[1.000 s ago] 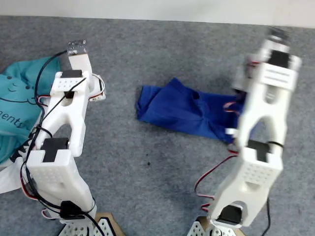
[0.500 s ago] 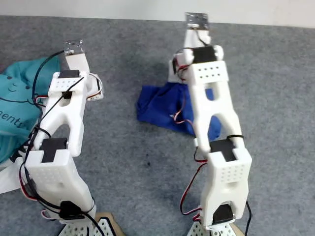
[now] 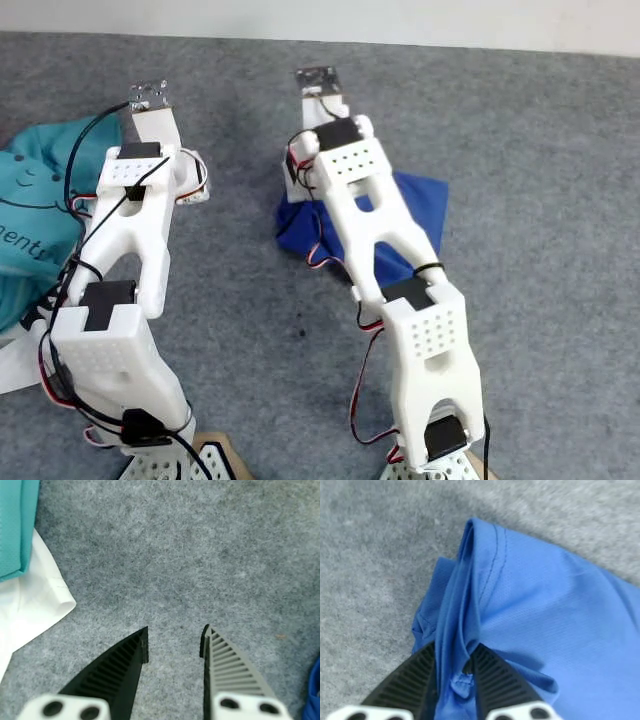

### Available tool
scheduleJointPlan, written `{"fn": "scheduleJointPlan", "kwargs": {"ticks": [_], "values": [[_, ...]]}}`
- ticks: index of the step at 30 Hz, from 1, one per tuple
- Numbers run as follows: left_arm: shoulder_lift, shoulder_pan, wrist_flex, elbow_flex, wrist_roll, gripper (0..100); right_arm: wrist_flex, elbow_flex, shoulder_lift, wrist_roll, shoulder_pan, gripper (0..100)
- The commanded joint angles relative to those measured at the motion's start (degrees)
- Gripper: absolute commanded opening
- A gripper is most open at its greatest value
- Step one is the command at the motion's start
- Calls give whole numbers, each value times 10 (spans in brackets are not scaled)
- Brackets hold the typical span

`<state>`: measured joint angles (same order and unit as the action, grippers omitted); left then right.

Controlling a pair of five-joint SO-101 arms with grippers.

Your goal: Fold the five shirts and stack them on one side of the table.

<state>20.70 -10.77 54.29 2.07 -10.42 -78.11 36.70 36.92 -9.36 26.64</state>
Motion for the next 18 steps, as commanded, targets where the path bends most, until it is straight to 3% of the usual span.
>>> {"fn": "scheduleJointPlan", "kwargs": {"ticks": [1, 7, 15, 18], "values": [[-3, -6, -8, -3, -3, 186, 9, 32, -10, -7, 15, 74], [-3, -4, -9, -2, -2, 186, -45, 134, -11, -4, 18, 228], [-3, -4, -15, 0, -2, 186, -232, 377, -10, 51, -17, 231], [-3, -4, -15, 0, -2, 186, -231, 359, -10, 50, -72, 211]]}}
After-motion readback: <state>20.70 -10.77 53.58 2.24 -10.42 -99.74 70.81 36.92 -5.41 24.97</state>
